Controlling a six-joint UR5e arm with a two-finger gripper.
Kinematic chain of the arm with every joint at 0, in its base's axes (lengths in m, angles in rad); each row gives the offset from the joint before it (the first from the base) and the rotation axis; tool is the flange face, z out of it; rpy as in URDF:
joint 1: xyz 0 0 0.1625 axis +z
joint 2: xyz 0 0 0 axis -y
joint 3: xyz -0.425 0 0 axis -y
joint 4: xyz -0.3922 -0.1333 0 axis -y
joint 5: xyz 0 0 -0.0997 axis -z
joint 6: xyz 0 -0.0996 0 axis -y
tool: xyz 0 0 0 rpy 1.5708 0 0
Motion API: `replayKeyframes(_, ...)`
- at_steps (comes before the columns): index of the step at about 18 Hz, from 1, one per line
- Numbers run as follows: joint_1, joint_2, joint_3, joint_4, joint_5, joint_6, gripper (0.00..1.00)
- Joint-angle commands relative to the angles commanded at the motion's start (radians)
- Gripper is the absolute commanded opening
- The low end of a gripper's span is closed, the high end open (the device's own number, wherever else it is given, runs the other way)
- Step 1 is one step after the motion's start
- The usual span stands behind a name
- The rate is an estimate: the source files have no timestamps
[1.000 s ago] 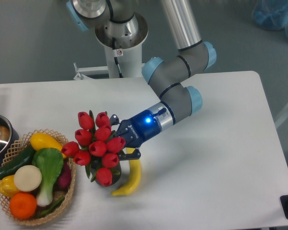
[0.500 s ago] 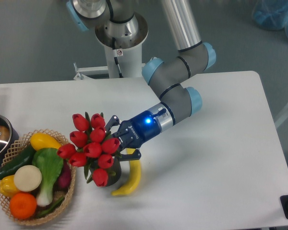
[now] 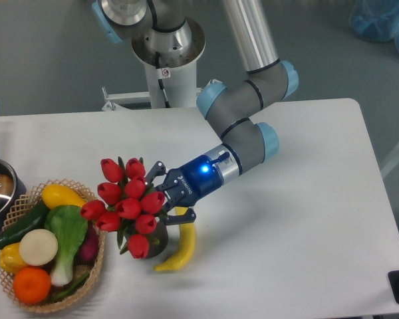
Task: Insert the flowers into the vase
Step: 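Push the tulips deeper into the vase and settle them, then open the gripper and lift it away from the tulips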
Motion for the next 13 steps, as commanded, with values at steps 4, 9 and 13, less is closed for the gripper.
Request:
replayKeyframes(4,0.002,0.000,-0.005,0.002,0.000,0.006,0.63)
replayKeyframes(9,0.002,0.000,-0.005,0.002,0.000,0.012,0.79)
replayKeyframes(13,0.003,0.002,-0.002,0.002,0.000,0.012,0.94)
